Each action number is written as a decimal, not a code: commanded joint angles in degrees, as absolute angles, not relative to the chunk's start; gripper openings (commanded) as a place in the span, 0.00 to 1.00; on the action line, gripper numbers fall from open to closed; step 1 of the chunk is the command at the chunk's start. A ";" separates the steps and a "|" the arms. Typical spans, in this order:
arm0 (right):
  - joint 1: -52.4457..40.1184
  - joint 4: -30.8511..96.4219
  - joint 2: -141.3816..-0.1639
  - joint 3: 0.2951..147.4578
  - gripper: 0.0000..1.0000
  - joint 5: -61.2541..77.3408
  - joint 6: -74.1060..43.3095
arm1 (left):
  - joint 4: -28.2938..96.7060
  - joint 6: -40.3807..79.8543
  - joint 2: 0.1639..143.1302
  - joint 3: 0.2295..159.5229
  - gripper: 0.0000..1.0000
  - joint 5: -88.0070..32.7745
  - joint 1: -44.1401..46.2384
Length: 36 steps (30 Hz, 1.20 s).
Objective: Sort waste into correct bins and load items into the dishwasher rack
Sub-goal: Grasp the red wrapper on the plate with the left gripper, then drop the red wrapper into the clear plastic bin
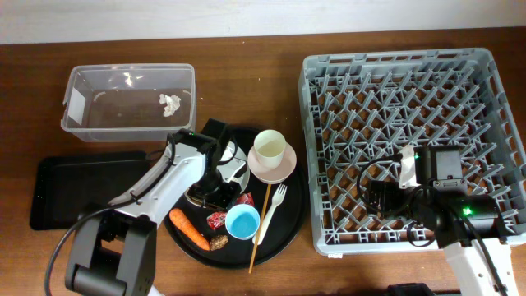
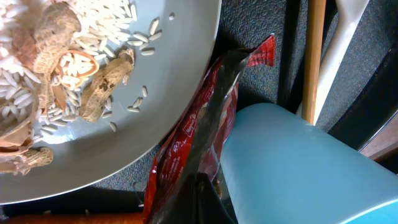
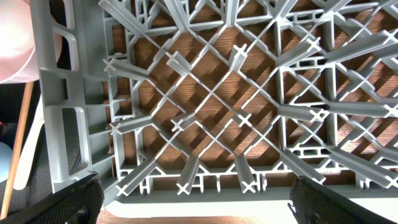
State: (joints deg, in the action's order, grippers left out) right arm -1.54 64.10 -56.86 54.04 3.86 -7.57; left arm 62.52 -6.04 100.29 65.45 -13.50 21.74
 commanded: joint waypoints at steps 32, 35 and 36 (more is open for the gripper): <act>-1.76 64.12 -56.64 55.02 0.99 2.94 -7.84 | 64.53 -5.23 102.37 91.00 0.66 -22.76 6.11; -1.76 64.12 -56.64 55.02 0.99 2.94 -7.84 | 83.44 -5.30 102.41 90.89 0.66 -21.69 12.93; -1.76 64.12 -56.64 55.02 0.99 2.94 -7.84 | 86.98 -5.28 102.41 90.80 0.66 -20.36 14.50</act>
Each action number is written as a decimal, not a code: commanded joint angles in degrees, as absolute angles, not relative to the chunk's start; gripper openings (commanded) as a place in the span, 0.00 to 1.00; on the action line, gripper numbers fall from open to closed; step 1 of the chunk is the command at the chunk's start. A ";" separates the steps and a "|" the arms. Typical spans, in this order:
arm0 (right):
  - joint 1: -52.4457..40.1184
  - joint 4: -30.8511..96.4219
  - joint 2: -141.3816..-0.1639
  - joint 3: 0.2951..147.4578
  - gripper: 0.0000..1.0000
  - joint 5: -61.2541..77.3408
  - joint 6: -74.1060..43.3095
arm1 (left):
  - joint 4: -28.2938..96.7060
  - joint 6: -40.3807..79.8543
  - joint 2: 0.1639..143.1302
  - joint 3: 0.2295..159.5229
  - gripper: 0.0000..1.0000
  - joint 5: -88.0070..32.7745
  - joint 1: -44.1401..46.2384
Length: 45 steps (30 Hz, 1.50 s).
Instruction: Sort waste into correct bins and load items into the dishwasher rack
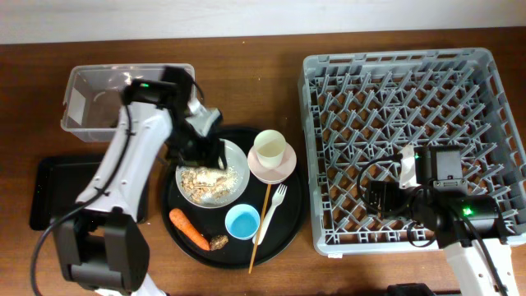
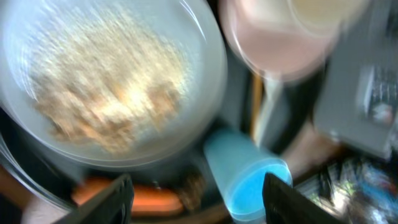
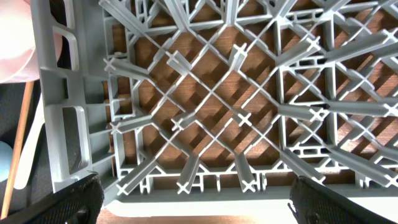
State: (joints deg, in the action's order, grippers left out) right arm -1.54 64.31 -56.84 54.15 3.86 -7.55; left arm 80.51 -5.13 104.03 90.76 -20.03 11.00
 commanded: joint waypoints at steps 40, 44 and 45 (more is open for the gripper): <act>-1.87 44.12 -63.96 55.02 0.98 61.47 25.98 | 45.89 -10.00 99.44 81.58 0.00 -69.71 22.35; -1.87 41.45 -66.70 55.02 0.98 67.00 30.04 | 45.87 -10.22 100.40 81.58 0.00 -74.63 22.35; -1.87 40.86 -66.76 55.02 0.99 68.55 30.06 | 45.87 -10.22 100.40 81.58 0.00 -74.59 22.35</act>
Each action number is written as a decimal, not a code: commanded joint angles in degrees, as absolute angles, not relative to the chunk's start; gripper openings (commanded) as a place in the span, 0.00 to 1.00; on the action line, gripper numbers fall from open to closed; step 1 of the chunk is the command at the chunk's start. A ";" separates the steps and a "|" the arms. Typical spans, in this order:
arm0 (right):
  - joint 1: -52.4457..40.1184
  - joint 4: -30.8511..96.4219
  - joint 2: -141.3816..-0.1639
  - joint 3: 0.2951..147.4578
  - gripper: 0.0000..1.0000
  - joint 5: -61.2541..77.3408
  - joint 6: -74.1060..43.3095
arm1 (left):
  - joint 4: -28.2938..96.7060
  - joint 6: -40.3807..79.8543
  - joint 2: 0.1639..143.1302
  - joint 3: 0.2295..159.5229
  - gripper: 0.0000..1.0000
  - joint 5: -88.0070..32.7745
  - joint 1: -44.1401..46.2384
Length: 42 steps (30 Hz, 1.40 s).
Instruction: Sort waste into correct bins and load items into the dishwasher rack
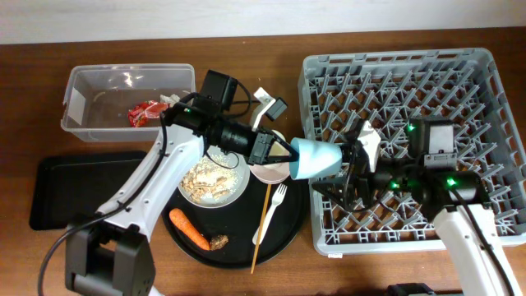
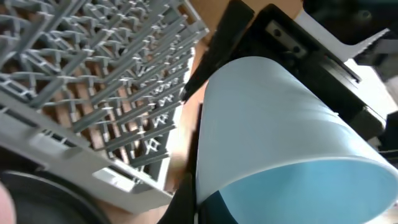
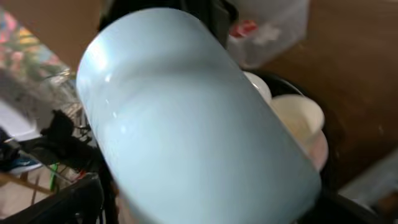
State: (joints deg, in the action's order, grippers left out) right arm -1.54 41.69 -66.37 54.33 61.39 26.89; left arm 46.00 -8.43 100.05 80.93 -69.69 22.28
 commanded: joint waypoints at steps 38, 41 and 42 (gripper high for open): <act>6.79 59.96 -66.50 71.33 0.54 16.16 2.00 | 62.30 1.56 92.49 81.60 0.63 -16.58 9.08; 18.39 65.36 -66.98 74.59 0.54 11.16 1.10 | 63.29 1.56 92.27 81.60 0.63 -16.49 8.69; 22.72 66.28 -67.57 74.59 0.54 8.58 0.95 | 63.29 1.56 92.27 81.60 0.63 -16.51 8.73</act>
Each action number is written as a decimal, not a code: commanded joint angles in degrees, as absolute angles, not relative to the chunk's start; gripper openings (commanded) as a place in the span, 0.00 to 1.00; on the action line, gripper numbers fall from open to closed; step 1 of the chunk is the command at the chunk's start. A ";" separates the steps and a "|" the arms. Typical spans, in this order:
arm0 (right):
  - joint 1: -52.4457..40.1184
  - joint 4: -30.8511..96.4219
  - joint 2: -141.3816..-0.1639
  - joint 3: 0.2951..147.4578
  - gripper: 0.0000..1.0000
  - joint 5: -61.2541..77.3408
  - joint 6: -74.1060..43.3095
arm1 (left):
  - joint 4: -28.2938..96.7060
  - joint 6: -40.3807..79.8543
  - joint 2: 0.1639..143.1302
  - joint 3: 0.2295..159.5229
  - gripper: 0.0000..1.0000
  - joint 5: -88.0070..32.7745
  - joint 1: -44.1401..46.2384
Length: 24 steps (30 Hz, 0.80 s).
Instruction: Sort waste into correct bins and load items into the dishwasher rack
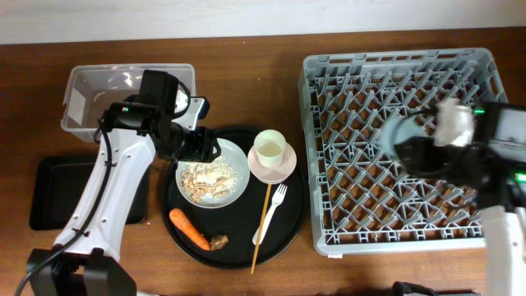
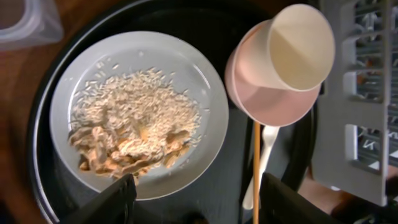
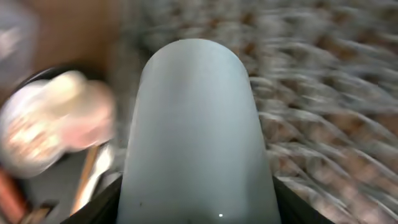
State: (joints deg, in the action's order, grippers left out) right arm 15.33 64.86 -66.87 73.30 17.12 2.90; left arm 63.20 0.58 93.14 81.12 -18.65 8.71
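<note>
A pale blue cup [image 3: 199,137] fills the right wrist view, with my right gripper [image 3: 199,193] shut on it. In the overhead view the cup [image 1: 400,131] hangs blurred over the middle of the grey dishwasher rack [image 1: 411,74]. My left gripper [image 2: 196,205] is open and holds nothing. It hovers over the grey plate of rice and peanut shells [image 2: 137,118] on the round black tray [image 1: 288,222]. A cream cup [image 2: 298,43] stands on a pink saucer [image 2: 273,99] beside the plate.
On the round tray lie a white fork [image 1: 271,210], a wooden chopstick [image 1: 260,226], a carrot [image 1: 189,228] and a small brown scrap [image 1: 219,242]. A clear bin [image 1: 127,103] stands at the back left, partly behind my left arm. A flat black tray [image 1: 66,189] lies at the left.
The blue cup has passed from my left gripper to my right, from the rack's left edge to over the rack's middle. My left gripper is open, back over the plate.
First my left gripper was low on the round tray at a red wrapper beside the blue cup. Then the wrapper was gone from the tray. Then it lay in the clear bin and my left gripper held the cup out to the right one, which now holds it.
</note>
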 commanded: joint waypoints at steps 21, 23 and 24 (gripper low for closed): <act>37.89 72.75 -88.33 74.46 0.98 19.44 -1.61 | 63.29 1.54 92.27 81.60 0.68 -16.69 8.73; 36.88 74.02 -87.20 74.46 0.99 21.21 -0.21 | 63.22 1.56 92.27 81.60 0.69 -16.71 8.73; 36.16 74.19 -86.54 74.46 0.99 21.21 -0.21 | 63.09 1.56 92.27 81.60 0.70 -16.73 8.82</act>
